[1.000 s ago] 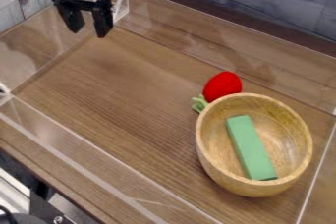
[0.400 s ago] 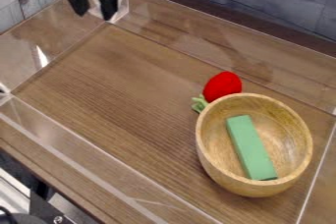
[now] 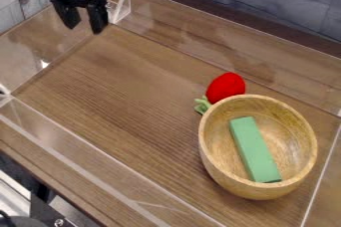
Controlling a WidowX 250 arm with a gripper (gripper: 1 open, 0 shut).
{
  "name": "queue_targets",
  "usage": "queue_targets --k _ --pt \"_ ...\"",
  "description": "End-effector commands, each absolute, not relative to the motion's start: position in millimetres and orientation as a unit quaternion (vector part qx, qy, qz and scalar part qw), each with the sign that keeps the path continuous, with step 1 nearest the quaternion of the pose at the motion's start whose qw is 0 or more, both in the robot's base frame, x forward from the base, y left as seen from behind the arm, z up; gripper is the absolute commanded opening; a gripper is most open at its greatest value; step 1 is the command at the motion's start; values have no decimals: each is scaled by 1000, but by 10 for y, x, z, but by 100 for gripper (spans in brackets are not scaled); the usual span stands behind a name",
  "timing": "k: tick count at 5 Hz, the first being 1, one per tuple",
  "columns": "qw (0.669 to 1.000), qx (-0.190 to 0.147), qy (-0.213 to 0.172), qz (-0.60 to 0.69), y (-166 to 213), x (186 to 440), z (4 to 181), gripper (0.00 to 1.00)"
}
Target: Move the red fruit to the right
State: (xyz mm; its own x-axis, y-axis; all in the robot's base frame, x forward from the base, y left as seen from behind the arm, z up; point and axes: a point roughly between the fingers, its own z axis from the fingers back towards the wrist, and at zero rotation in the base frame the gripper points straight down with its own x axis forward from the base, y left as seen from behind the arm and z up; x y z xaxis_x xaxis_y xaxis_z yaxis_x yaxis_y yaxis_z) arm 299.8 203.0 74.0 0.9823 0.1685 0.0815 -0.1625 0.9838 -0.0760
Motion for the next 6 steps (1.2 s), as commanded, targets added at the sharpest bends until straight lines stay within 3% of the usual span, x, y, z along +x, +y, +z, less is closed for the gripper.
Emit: queue_targets --k 1,2,4,6 --pt "994 -10 -93 57 2023 3128 1162 100" --pt "993 -8 -102 53 2040 3172 1267 100" --pt "994 -4 -103 40 2196 3197 1039 100" --pt "993 -7 -101 67 2157 3195 988 100"
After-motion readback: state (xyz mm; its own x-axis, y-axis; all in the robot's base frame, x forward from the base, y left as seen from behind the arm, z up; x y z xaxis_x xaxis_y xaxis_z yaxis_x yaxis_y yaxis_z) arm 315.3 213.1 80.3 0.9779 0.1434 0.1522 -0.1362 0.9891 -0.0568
